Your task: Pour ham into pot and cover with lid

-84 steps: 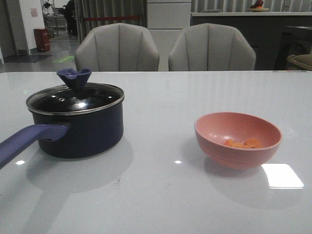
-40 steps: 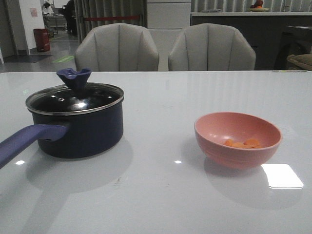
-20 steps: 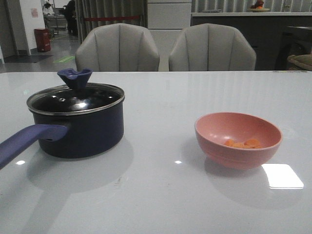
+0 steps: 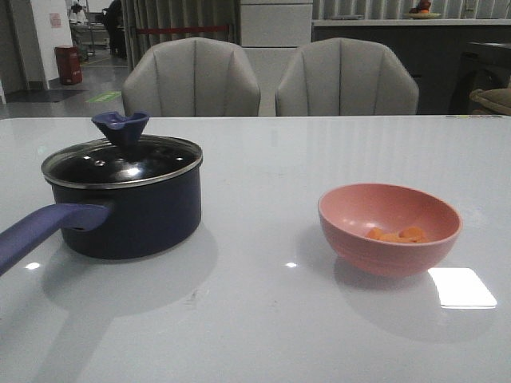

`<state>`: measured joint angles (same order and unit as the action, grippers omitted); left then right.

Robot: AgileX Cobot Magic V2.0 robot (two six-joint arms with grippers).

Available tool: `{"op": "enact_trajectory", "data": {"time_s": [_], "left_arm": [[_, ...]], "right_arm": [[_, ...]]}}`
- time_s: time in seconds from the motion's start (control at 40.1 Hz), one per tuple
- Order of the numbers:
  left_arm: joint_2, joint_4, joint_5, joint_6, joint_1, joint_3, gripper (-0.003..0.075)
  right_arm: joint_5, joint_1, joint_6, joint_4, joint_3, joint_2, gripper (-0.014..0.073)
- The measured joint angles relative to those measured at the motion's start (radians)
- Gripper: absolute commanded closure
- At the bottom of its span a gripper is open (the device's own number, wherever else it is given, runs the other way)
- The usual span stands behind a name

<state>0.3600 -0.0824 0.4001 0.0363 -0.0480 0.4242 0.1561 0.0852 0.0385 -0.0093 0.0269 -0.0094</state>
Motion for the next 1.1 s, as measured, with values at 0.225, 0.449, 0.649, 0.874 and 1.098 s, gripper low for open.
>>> {"op": "enact_trajectory", "data": {"time_s": [0.225,0.449,0.649,0.874,1.098], "left_arm": [[0.039,-0.025,0.000,0.000,0.000,0.000,0.0102],[0.105,-0.050,0.045,0.000,0.000,0.030,0.0082],[0.263,-0.056,0.165,0.000,-0.026,0.202,0.0082],[0.548,-0.084,0.314,0.000,-0.109,0.492,0.0082],[0.825,-0.087,0.363,0.000,-0.222,0.721,0.0082]], "right_arm": [[0.000,0.000,0.000,0.000,0.000,0.000,0.0433],[0.000,0.000,0.000,0.000,0.000,0.000,0.0433],[0.000,0.000,0.000,0.000,0.000,0.000,0.0433],[0.000,0.000,0.000,0.000,0.000,0.000,0.0433],[0.000,0.000,0.000,0.000,0.000,0.000,0.0433]]}}
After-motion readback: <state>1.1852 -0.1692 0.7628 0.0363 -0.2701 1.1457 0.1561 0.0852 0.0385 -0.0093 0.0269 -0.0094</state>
